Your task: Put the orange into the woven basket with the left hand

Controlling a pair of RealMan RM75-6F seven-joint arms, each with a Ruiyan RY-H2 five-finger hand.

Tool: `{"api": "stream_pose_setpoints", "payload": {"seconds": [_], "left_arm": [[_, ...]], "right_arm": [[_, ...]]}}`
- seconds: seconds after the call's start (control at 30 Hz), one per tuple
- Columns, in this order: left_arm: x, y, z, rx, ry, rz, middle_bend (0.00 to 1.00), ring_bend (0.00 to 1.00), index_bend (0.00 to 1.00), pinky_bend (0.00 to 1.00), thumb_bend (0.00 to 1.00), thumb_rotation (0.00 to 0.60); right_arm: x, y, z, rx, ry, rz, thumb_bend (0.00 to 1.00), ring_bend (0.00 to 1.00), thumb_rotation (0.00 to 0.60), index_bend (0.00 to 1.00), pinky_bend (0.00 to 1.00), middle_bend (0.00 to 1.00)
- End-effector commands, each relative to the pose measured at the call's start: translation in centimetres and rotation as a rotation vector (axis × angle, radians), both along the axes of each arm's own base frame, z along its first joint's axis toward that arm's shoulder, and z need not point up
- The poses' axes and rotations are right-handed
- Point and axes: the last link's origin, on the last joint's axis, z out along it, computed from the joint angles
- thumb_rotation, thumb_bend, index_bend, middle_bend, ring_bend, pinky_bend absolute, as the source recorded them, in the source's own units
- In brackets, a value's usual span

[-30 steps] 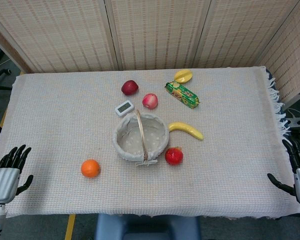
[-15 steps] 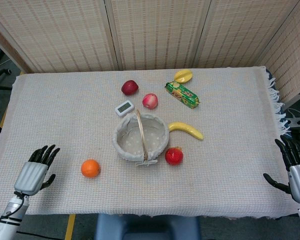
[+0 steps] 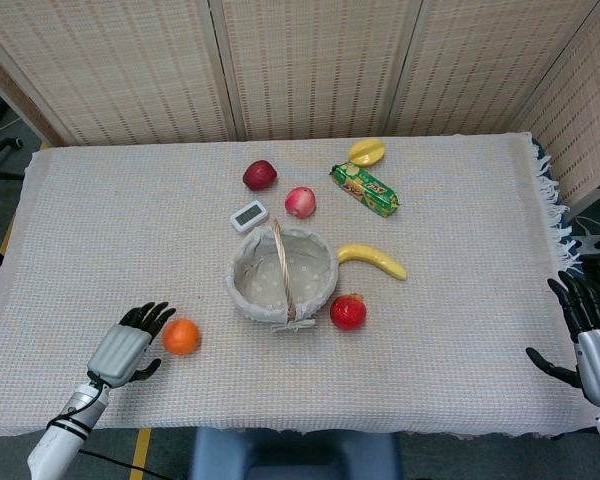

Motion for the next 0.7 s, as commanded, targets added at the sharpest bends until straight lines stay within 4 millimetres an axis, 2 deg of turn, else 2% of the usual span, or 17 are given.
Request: {"api": "stream_pose_setpoints", "payload": {"seconds": [0.03,0.37,0.63,0.7], "left_arm": [[0.6,0.0,-0.8,-0.022,-0.013,0.000,0.00,0.00,0.00,0.12,0.33,0.600],[1.6,0.5,-2.9,-0.053,-0.046,0.002,0.00,0.00,0.00,0.12,0.33,0.600],[0.9,3.1,-6.0,0.027,-0.042,-0.039,0.00,0.00,0.00,0.11,0.34,0.600],[0.7,3.5,-6.2,0.050,-0.049,-0.045,0.00,0.01,0.00,0.15,0.37,0.600]], "right_arm": [[0.0,0.0,0.0,0.000,0.000,0.001,0.03,0.00,0.600,0.00,0.04,0.00],[0.0,-0.1,-0.1,0.002,0.000,-0.003,0.03,0.00,0.600,0.00,0.04,0.00],[-0.1,-0.2,-0.1,0.012,0.002,-0.008,0.03,0.00,0.600,0.00,0.04,0.00],[-0.1,-0.2,-0.1,0.014,0.002,-0.010,0.03,0.00,0.600,0.00,0.04,0.00]]}}
